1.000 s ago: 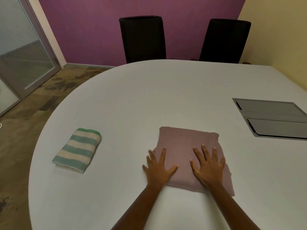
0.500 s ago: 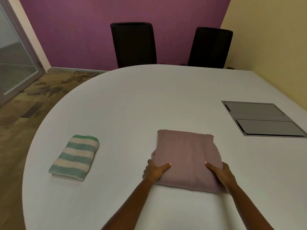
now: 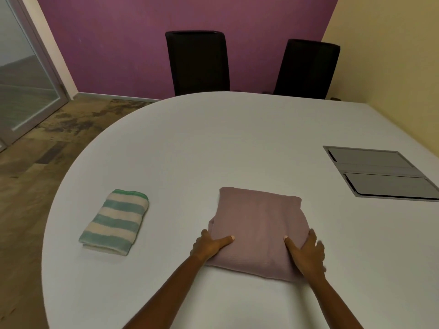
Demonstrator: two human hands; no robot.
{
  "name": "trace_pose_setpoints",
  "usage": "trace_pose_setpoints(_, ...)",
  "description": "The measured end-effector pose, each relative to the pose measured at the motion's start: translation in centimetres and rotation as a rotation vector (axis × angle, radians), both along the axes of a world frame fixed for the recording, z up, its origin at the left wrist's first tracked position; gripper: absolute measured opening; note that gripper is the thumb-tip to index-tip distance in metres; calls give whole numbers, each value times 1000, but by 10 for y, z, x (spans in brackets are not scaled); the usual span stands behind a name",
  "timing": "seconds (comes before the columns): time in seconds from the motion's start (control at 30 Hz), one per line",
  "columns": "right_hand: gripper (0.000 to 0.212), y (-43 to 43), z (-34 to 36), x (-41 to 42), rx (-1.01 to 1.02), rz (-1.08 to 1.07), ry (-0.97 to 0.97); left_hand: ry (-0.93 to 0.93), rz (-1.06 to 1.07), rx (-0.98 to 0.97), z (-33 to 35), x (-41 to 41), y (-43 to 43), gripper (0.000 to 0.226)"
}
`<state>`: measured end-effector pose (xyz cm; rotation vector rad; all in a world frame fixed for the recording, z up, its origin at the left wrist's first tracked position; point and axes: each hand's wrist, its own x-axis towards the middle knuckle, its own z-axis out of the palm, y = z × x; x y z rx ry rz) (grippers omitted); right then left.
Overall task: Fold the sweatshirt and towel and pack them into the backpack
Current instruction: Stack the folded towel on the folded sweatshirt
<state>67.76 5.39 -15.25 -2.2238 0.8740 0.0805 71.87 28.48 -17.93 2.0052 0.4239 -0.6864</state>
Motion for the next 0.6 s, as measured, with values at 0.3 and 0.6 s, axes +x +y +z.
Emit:
trace_pose_setpoints(0.3,58,155,-3,19,3,576,-421,-684,-83,638,30,27,95,56)
trace_pose_setpoints(0.6,58,292,-16,43,388,794,-30,-352,14,863,12,35,224,57)
